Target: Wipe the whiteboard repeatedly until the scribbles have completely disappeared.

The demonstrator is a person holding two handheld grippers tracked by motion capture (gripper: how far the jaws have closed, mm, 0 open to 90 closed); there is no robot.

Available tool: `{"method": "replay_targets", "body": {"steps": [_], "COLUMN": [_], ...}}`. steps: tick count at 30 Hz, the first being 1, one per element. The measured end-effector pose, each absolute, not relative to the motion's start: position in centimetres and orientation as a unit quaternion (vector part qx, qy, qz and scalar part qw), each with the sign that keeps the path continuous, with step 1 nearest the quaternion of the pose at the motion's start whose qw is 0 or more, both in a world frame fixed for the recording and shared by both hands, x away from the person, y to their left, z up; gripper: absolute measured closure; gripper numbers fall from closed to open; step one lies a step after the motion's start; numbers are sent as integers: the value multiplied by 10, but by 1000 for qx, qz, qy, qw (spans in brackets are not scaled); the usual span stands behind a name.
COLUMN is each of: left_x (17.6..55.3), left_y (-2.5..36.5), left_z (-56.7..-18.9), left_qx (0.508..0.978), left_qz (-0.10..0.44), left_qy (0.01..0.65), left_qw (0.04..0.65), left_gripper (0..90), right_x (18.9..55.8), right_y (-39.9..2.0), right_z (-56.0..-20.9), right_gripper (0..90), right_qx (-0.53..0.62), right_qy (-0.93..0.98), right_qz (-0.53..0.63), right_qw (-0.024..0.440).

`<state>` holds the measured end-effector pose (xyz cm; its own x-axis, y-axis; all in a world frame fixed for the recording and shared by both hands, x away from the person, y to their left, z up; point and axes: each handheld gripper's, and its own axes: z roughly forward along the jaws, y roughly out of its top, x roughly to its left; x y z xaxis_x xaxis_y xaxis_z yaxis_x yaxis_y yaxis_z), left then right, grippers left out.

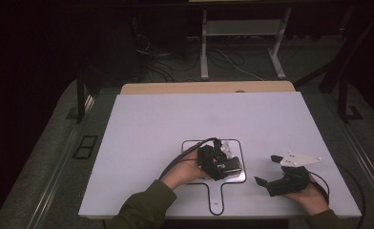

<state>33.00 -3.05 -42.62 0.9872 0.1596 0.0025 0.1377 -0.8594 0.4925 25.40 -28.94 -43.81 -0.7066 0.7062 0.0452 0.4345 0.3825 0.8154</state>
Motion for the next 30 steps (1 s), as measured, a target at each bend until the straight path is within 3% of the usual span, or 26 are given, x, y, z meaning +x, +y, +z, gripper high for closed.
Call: {"method": "replay_targets", "body": {"steps": [5, 8, 14, 22, 30], "left_x": [355, 362, 335, 359, 332], "left_y": [-26, -24, -43, -44, -59], "left_z": [-425, -425, -425, -424, -425], "left_qx": [962, 962, 967, 967, 970], "left_qz": [54, 47, 20, 42, 19], "left_qy": [94, 102, 52, 78, 36], "left_qw": [249, 250, 247, 239, 241], "left_gripper": [395, 395, 394, 395, 395], "right_x": [253, 253, 254, 253, 254], "right_y": [-289, -290, -291, -291, -291], "right_z": [-437, -437, -438, -437, -437], "right_gripper": [0, 0, 0, 0, 0], "right_qx": [348, 350, 351, 350, 351], "right_qy": [817, 816, 817, 815, 815], "right_qz": [431, 433, 431, 434, 434], "right_qw": [157, 156, 156, 157, 157]}}
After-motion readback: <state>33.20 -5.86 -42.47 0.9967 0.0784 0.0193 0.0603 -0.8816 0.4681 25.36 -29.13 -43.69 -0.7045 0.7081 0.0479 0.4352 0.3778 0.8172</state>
